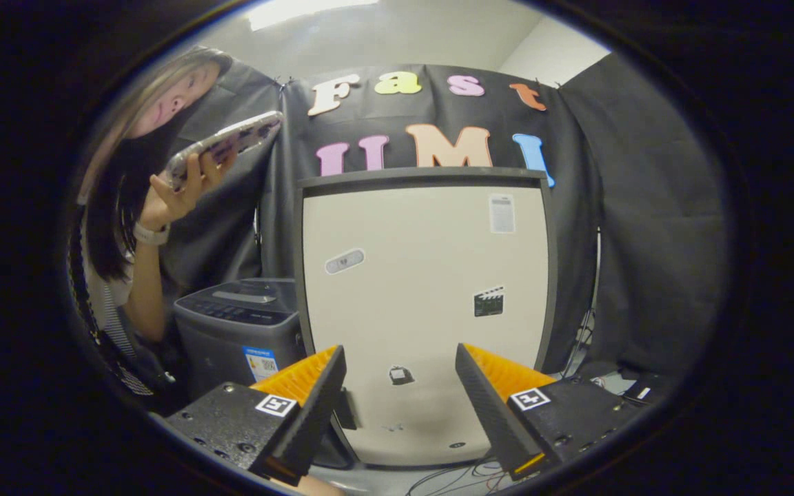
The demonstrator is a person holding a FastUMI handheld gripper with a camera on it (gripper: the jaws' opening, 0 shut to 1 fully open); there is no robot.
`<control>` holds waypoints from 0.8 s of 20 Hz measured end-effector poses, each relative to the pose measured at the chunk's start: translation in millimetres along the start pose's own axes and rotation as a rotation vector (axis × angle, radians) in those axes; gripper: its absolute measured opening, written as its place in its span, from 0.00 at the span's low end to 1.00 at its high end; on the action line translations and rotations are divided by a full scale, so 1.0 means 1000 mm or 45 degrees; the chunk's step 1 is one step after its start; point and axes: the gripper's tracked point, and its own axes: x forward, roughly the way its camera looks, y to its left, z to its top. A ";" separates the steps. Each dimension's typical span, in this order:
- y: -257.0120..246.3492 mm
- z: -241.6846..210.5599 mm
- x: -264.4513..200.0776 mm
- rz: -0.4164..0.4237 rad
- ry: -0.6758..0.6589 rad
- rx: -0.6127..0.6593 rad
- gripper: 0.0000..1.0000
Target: Put the clothes into the washing machine and then close the washing machine lid.
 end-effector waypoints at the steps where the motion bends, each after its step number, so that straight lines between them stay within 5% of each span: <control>1: -0.001 0.001 -0.001 -0.001 0.001 0.006 0.97; 16: -0.005 0.001 -0.002 -0.021 -0.011 0.097 0.97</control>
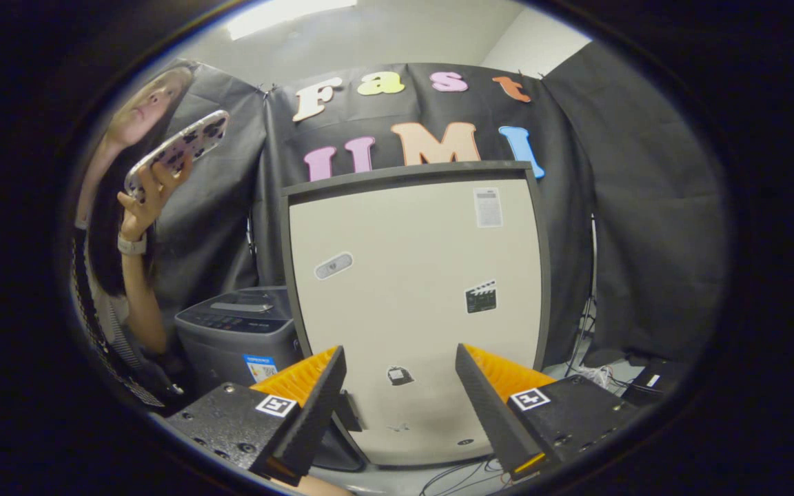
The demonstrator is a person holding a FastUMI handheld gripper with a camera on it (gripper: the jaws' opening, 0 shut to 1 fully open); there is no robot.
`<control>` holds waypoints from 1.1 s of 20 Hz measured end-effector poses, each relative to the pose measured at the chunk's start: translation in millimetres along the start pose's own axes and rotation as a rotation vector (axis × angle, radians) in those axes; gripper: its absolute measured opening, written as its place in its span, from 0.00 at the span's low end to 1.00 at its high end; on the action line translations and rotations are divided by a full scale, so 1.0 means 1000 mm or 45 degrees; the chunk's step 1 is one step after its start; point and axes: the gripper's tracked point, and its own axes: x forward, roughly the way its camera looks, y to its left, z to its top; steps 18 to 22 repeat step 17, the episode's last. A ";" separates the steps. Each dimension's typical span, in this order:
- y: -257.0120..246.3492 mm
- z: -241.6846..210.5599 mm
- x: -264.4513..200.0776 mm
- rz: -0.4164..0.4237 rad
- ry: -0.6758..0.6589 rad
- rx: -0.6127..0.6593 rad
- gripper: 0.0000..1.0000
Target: Put the clothes into the washing machine and then close the washing machine lid.
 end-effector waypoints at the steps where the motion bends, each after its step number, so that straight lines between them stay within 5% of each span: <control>1: 0.000 0.000 0.000 0.000 0.001 -0.002 0.97; 22: 0.002 0.000 -0.001 -0.003 0.004 -0.001 0.97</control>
